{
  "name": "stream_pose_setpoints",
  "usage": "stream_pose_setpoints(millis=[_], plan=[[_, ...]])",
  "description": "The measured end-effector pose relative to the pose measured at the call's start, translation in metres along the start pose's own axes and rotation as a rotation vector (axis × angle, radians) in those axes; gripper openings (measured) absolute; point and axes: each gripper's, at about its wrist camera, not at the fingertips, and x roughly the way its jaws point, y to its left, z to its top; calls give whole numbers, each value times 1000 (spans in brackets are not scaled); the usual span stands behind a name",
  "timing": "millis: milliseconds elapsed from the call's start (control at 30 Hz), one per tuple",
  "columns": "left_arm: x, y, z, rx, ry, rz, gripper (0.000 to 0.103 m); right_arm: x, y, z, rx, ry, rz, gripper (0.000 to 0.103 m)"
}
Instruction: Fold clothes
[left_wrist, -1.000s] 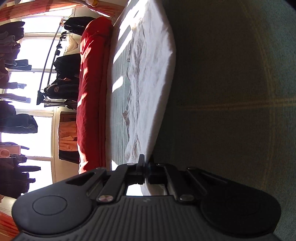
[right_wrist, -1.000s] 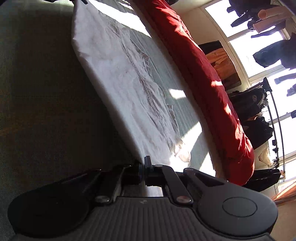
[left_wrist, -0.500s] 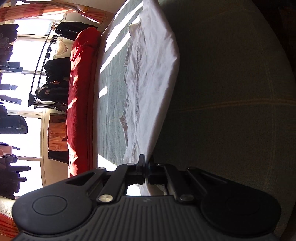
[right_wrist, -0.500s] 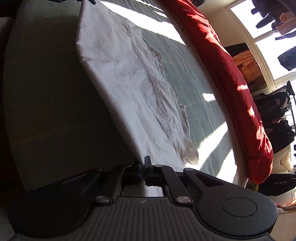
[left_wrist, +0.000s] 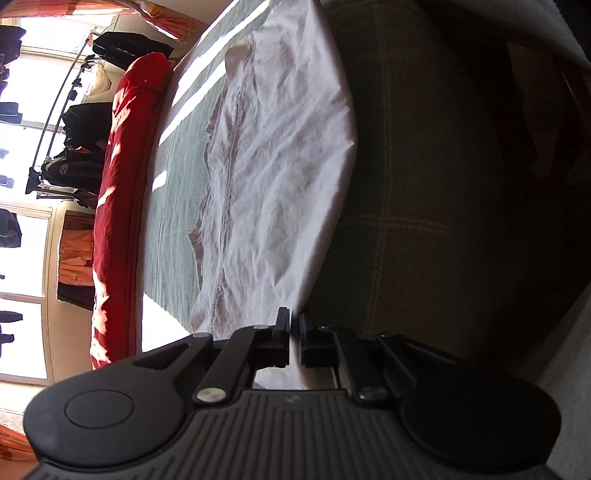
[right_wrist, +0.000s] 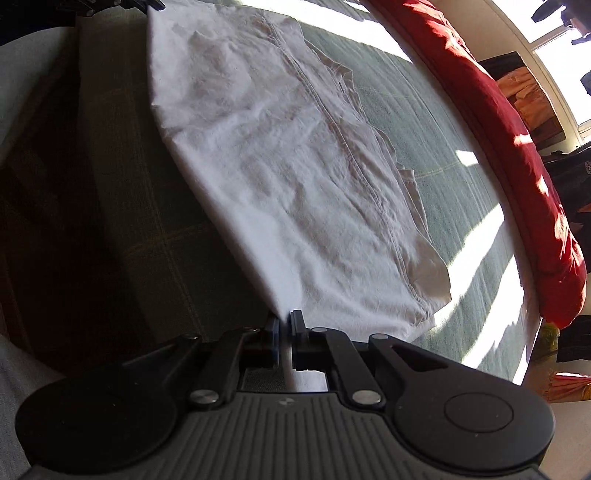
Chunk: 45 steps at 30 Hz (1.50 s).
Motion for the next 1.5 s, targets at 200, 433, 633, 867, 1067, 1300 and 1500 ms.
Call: stream_pose_setpoints(millis=[200, 433, 633, 867, 1067, 1300, 1500], plan=[[-9, 40, -10, -239, 16, -91, 10, -13, -8, -11, 65, 4, 24, 9], [-5, 103, -17, -601, 17, -204, 11, -21, -58, -17, 357, -44, 141, 12], [45, 164, -26, -1043, -12, -337, 11, 7, -136, -8, 768, -179, 300, 24], [104, 156, -44, -1485, -15, -511, 12, 55, -135, -4, 1124, -295, 547, 33], [116, 138, -84, -1723, 21, -515, 15, 88, -123, -18, 1280, -311, 609, 42], [85, 107, -131, -1836, 102, -398, 17, 89, -112, -78, 1503, -354, 456, 45], [64, 110, -130, -1820, 96, -307, 27, 78, -100, -100, 1558, -339, 387, 48]])
